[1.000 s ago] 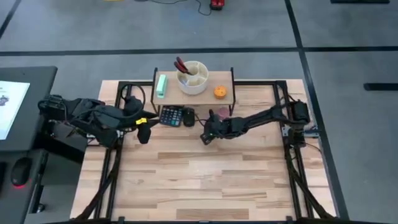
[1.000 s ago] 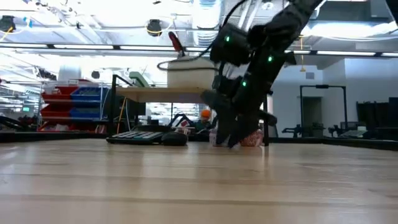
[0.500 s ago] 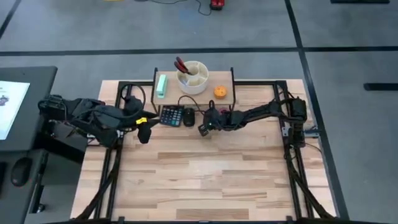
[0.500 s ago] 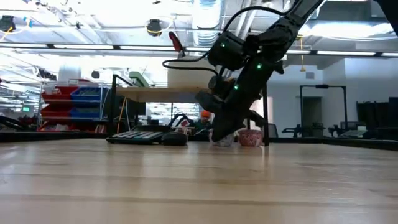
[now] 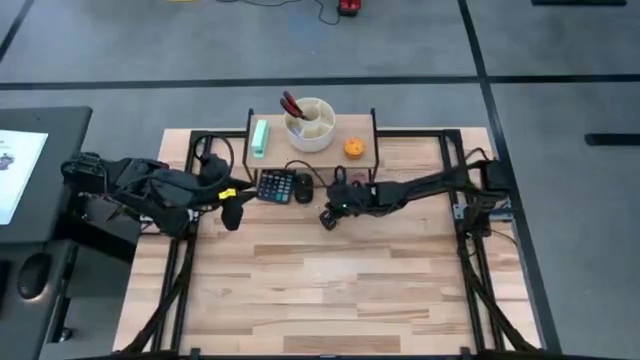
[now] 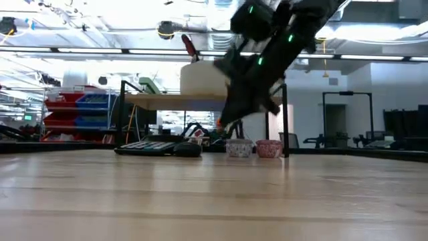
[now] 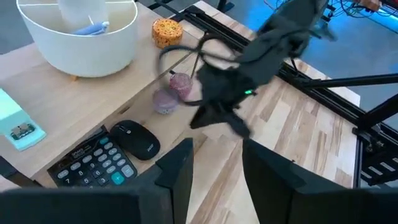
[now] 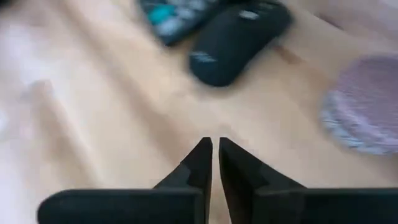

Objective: Stock shelves
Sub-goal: Remove the black scissor from the white desk organizer

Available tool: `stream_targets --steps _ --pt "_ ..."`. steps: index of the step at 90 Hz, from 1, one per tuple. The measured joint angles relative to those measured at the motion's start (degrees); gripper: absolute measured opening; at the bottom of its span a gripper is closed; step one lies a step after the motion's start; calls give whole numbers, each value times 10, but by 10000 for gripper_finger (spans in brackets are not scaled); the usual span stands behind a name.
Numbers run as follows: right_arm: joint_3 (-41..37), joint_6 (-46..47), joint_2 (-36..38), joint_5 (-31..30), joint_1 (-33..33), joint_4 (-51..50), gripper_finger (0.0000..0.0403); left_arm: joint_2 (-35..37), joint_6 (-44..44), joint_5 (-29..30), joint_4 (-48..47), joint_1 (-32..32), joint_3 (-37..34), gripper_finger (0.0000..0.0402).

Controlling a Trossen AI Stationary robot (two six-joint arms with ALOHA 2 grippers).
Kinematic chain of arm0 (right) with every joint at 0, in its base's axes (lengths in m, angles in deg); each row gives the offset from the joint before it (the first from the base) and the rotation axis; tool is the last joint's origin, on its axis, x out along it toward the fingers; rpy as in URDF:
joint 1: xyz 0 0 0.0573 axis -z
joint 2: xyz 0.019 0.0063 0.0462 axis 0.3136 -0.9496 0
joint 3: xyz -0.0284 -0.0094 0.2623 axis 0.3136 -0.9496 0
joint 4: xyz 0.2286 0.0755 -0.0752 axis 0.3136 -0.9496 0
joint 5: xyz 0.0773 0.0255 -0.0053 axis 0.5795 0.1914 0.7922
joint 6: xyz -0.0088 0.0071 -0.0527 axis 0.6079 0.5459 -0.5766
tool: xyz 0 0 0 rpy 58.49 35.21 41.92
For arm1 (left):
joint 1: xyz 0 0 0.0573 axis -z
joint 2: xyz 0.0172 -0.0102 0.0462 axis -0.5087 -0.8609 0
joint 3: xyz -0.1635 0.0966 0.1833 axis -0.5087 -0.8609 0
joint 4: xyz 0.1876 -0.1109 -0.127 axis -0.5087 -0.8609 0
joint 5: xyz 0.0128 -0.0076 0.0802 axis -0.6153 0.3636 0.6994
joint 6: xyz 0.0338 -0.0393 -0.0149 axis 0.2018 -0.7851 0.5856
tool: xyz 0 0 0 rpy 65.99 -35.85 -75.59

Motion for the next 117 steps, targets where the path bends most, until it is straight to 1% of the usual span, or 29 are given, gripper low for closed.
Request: stream_targets --steps 12,23,33,41,47,55,62,73,80,87,99,117 --pt "0 -14 57 18 -10 -10 21 0 0 0 0 0 0 116" --pt "0 -23 112 67 -6 -12 20 0 5 1 0 0 0 116" --pt "0 -22 160 91 -1 1 20 0 14 1 0 0 0 116" --pt "0 -16 192 91 0 37 20 0 21 1 0 0 0 116" --pt "0 -7 209 93 0 88 20 0 30 1 0 0 0 116" --pt "6 -51 222 102 -1 162 22 0 40 1 0 0 0 116" --pt "38 -119 224 101 -6 182 29 0 47 1 0 0 0 116" --pt "112 -188 203 72 -2 142 49 0 50 1 -1 0 0 116" --pt "159 -225 178 45 7 110 64 0 50 1 -1 0 0 116" --pt "197 -261 155 32 19 92 75 0 50 -1 -3 0 0 116" --pt "250 -277 117 26 41 94 86 0 57 -8 -5 0 0 116" --pt "304 -308 73 26 65 91 88 0 61 -11 -11 0 0 116"
